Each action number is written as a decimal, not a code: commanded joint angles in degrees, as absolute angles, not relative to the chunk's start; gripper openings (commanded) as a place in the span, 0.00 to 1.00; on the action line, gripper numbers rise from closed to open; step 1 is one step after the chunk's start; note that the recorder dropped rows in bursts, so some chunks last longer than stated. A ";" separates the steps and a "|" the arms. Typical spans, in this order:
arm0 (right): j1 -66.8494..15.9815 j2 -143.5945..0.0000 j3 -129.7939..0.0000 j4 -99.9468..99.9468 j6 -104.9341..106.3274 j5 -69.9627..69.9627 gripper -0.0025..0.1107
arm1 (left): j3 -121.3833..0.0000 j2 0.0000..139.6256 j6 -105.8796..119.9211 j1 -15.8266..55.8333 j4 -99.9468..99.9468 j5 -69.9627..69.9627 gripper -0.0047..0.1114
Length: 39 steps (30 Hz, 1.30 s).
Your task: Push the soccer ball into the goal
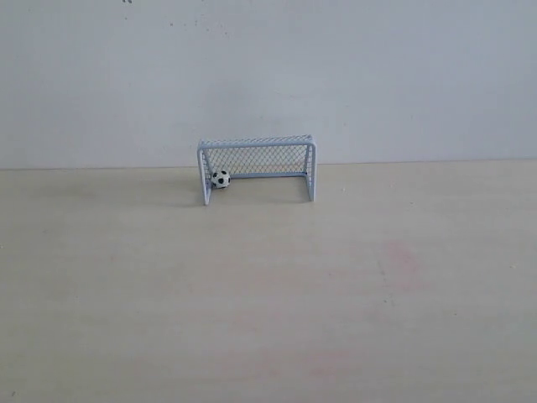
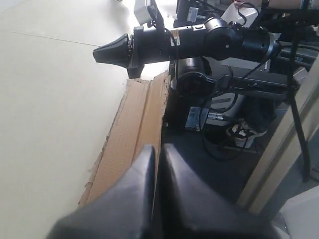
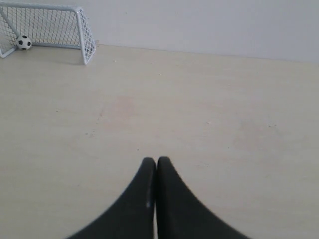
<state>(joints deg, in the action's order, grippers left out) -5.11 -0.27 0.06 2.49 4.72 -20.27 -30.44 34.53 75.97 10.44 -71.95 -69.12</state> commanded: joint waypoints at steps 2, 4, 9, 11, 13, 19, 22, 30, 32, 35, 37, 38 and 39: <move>-5.17 0.00 0.00 2.60 4.84 -19.70 0.02 | -31.59 25.89 69.83 10.56 -71.20 -62.21 0.08; -5.17 0.00 0.00 2.60 4.84 -19.70 0.02 | -31.59 22.04 68.89 10.56 -71.20 -56.78 0.08; -5.17 0.00 0.00 2.60 4.84 -19.70 0.02 | -31.59 12.76 68.49 10.56 -69.72 -48.49 0.08; -5.17 0.00 0.00 2.60 4.84 -19.70 0.02 | -31.59 10.20 68.49 10.56 -67.98 -47.39 0.08; -5.17 0.00 0.00 2.60 4.84 -19.70 0.02 | -31.59 8.13 68.49 10.56 -65.54 -46.89 0.08; -5.17 0.00 0.00 2.60 4.84 -19.70 0.02 | -31.63 2.57 68.49 10.56 -56.90 -36.56 0.08; -5.17 0.00 0.00 2.60 4.84 -19.70 0.02 | -32.35 0.13 68.49 10.56 -55.80 -27.00 0.08; -5.17 0.00 0.00 2.60 4.84 -19.70 0.02 | -37.57 0.00 70.69 10.56 -53.96 -4.28 0.08; -5.17 0.00 0.00 2.60 4.84 -19.70 0.02 | -37.71 0.00 70.69 10.56 -53.99 -0.58 0.08; -5.17 0.00 0.00 2.60 4.84 -19.70 0.02 | -37.71 0.00 70.69 10.56 -54.11 2.93 0.08; -5.17 0.00 0.00 2.60 4.84 -19.70 0.02 | -37.45 0.00 70.69 10.56 -54.11 3.33 0.08; -5.17 0.00 0.00 2.60 4.84 -19.75 0.02 | -37.34 0.00 70.69 10.56 -54.11 2.93 0.08; -5.17 0.00 0.00 2.60 4.84 -19.92 0.02 | -37.34 0.00 70.69 10.56 -54.11 2.61 0.08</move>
<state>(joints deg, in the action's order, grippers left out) -5.11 -0.27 0.06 2.49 4.72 -20.27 -37.40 0.23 70.51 10.44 -53.97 2.01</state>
